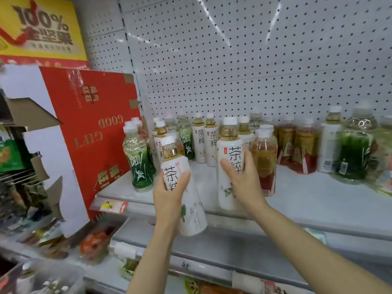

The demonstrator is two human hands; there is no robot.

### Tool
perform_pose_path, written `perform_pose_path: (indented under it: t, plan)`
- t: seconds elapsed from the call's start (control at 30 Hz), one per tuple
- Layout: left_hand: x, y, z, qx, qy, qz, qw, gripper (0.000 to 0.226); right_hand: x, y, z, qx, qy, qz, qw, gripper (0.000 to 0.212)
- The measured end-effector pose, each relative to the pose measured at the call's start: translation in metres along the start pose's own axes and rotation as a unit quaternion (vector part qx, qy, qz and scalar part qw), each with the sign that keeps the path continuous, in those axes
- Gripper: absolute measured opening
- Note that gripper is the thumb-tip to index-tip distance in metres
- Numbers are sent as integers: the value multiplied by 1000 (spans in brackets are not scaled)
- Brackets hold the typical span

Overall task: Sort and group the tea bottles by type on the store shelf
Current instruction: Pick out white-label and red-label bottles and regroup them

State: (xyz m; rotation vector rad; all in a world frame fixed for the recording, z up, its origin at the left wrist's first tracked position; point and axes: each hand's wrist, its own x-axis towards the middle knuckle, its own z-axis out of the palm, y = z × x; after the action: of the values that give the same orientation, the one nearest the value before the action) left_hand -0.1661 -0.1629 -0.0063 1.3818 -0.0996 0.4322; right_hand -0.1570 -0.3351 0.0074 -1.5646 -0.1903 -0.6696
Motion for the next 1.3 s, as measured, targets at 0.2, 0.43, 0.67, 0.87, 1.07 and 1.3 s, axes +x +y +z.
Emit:
perform_pose_path:
  t: [0.2,0.43,0.67,0.87,1.07,1.3]
  plan:
    - [28,7,-20,9,7,26,1000,43,58,30,39,-26,-17,27,999,65]
    - [72,0,-39,16,-11,38,999,27,116,66,84,-132,11,-11,991,71]
    - [118,0,-61,22,-69,52,996,40,142,99,109,-199,67,-4,978,73]
    - [133,-4,-46,-1,-122,43,992,47,146,97,108,-249,70,13,966,82]
    - [132,-3,-23,-19,-182,64,981,47,53,42,101,-128,29,-71,989,52]
    - [129,-6,2,13,-225,96,970,49,19,20,105,-156,-76,-42,984,80]
